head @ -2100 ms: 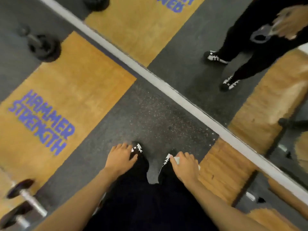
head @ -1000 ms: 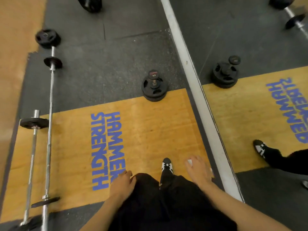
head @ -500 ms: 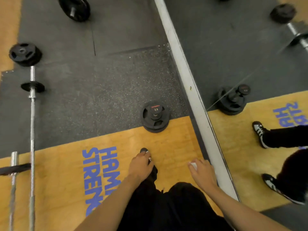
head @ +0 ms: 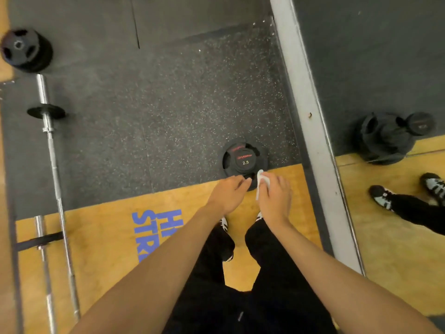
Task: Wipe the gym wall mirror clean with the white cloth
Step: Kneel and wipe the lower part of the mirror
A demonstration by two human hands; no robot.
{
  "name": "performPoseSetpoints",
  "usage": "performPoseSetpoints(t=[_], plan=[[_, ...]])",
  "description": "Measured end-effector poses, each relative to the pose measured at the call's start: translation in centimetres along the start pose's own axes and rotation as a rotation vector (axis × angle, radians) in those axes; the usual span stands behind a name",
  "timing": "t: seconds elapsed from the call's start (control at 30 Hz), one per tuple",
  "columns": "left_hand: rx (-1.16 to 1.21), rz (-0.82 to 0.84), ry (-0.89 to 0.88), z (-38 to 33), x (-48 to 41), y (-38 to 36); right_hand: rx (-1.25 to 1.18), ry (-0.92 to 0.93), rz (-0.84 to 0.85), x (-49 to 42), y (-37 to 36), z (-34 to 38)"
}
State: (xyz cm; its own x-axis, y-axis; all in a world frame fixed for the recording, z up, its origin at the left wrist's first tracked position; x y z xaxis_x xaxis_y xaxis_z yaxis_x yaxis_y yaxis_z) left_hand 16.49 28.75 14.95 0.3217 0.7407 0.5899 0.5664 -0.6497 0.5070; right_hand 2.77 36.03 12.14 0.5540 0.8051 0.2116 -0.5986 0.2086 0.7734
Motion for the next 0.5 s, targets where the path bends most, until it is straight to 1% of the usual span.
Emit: performPoseSetpoints(t=[0.1,0.17,0.27,0.37,0.43,0.47,0.5], plan=[[0.213,0.028,0.083,1.3,-4.3,-0.8,-0.094,0.072,0.038,-3.0,-3.9,0.5],[0.317,0.033,0.086,2.1,-7.9,-1.3,-0.153,0.110,0.008,-4.6,-6.1,0.2],[0.333,0.024,0.043,4.0,-14.0,-1.8,-0.265,0.063,-0.030,-6.8,-9.2,-0.9],[0.403,0.066,0.005,7.2,-19.0,-2.4,-0.385,-0.072,-0.059,-9.2,-12.5,-3.2],[0.456,0.110,-0.013,9.5,-21.8,-3.0,-0.450,-0.229,-0.078,-11.1,-15.0,-4.8],[0.467,0.130,-0.015,10.7,-23.1,-3.5,-0.480,-0.355,-0.024,-12.3,-16.5,-6.1],[0.472,0.144,-0.019,11.9,-24.5,-4.2,-0.537,-0.504,0.070,-13.5,-18.1,-7.3]])
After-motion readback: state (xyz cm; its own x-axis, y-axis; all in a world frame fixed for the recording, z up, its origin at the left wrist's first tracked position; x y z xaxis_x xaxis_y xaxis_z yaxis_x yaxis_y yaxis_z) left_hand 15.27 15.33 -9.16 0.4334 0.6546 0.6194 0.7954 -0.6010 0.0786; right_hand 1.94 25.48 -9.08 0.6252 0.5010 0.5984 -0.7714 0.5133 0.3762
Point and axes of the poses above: each hand's wrist, its own x-axis away from the middle knuckle, its own y-axis out of the back of the hand, z = x × y, the point moved 2 cm from there along -x, towards the middle knuckle, and after that the axes turned 7 degrees about -z, right-handed, at the moved point
